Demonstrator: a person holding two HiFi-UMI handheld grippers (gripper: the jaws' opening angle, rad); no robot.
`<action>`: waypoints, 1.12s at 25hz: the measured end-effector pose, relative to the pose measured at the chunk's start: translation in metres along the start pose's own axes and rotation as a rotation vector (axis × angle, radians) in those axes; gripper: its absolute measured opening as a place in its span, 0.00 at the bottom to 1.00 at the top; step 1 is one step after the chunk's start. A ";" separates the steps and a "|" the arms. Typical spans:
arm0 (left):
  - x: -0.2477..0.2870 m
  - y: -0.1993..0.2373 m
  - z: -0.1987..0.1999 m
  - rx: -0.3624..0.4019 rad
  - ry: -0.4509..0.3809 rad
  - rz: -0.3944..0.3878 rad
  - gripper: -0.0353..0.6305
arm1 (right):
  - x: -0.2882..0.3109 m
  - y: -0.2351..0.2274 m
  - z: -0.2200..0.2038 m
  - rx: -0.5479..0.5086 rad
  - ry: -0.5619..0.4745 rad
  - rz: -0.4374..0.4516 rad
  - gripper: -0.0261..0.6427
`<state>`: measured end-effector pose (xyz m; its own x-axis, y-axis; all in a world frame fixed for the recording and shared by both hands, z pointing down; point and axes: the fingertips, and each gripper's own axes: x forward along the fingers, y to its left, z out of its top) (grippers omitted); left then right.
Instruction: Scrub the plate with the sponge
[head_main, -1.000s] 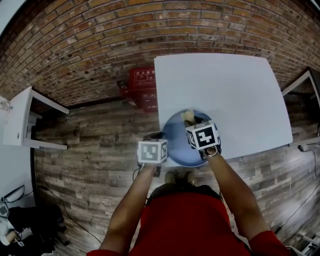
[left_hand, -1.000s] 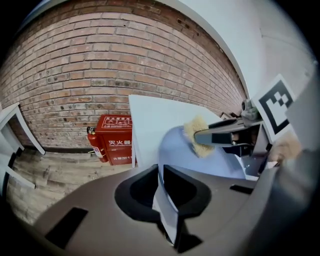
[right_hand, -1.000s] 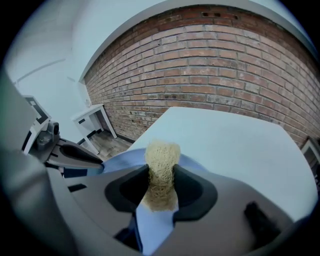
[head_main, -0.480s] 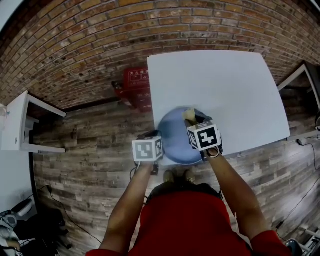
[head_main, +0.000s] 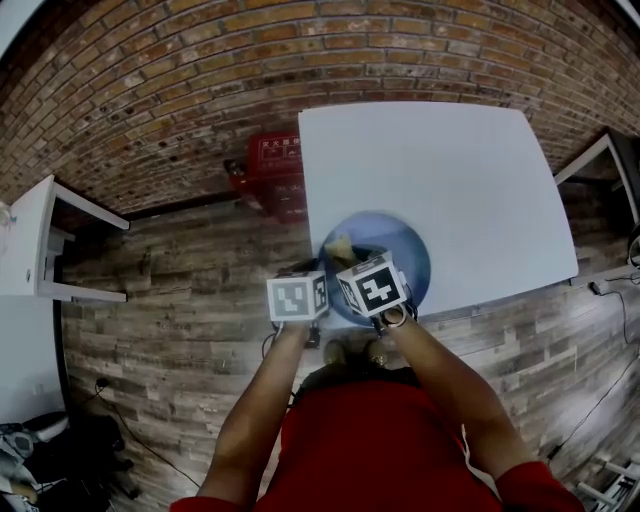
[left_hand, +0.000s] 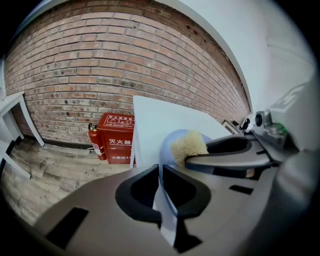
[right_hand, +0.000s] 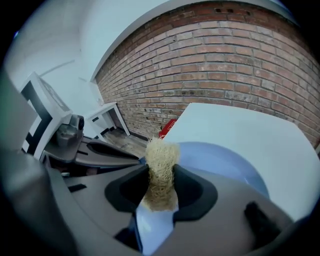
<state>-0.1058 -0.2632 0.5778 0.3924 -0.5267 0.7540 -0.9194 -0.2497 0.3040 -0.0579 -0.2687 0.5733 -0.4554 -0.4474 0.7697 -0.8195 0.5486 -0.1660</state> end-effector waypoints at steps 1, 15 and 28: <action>0.000 0.000 0.000 0.000 0.000 -0.001 0.11 | 0.000 -0.002 0.000 0.002 0.003 -0.003 0.27; -0.001 0.001 -0.002 -0.009 0.001 -0.002 0.11 | -0.055 -0.107 -0.037 0.112 0.034 -0.199 0.27; -0.003 -0.001 -0.005 -0.029 -0.009 0.003 0.11 | -0.045 -0.004 -0.030 0.101 -0.001 0.007 0.27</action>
<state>-0.1068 -0.2571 0.5781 0.3896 -0.5349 0.7497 -0.9210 -0.2241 0.3187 -0.0238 -0.2299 0.5578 -0.4618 -0.4447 0.7675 -0.8471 0.4778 -0.2328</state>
